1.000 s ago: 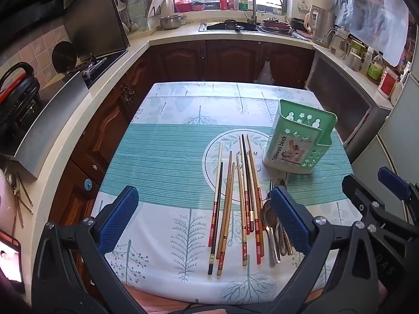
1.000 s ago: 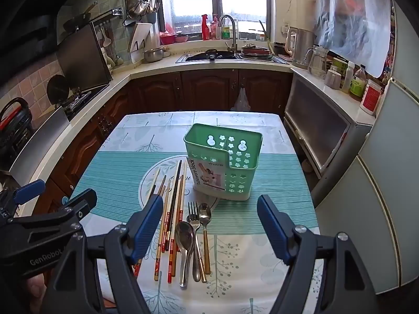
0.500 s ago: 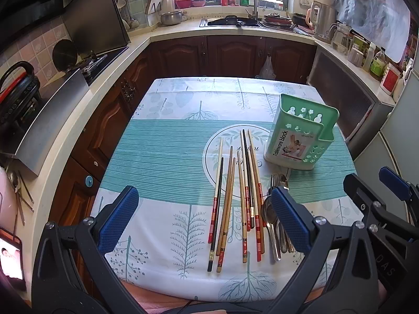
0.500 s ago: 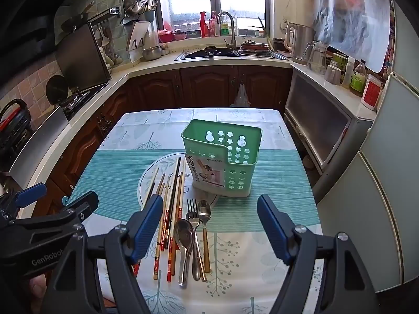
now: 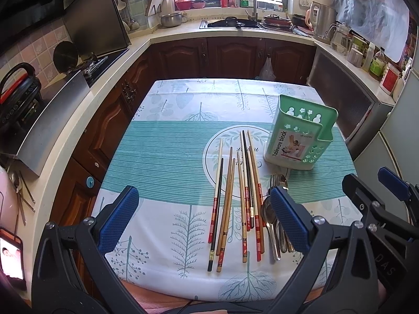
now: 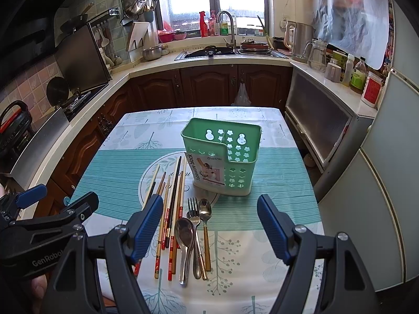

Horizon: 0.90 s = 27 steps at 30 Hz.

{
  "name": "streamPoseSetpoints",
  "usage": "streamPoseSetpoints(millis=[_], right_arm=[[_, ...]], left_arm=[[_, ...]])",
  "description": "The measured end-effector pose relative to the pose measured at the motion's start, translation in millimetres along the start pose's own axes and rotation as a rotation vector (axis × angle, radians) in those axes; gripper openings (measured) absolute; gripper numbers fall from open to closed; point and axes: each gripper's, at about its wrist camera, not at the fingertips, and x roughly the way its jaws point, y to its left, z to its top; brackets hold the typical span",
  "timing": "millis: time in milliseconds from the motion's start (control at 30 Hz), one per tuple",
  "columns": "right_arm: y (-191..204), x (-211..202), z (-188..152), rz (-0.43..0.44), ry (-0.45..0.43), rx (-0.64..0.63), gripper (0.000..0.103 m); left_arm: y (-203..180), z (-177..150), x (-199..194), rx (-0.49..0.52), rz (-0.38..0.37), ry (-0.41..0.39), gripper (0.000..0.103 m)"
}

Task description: Organize utensils

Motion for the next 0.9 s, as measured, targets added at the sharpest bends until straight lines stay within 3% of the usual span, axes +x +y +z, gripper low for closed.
streamPoseSetpoints(millis=[900], right_arm=[[-1.1, 0.8, -1.5, 0.005, 0.005, 0.006, 0.075]], left_arm=[[1.2, 1.7, 0.8, 0.009, -0.039, 0.015, 0.097]])
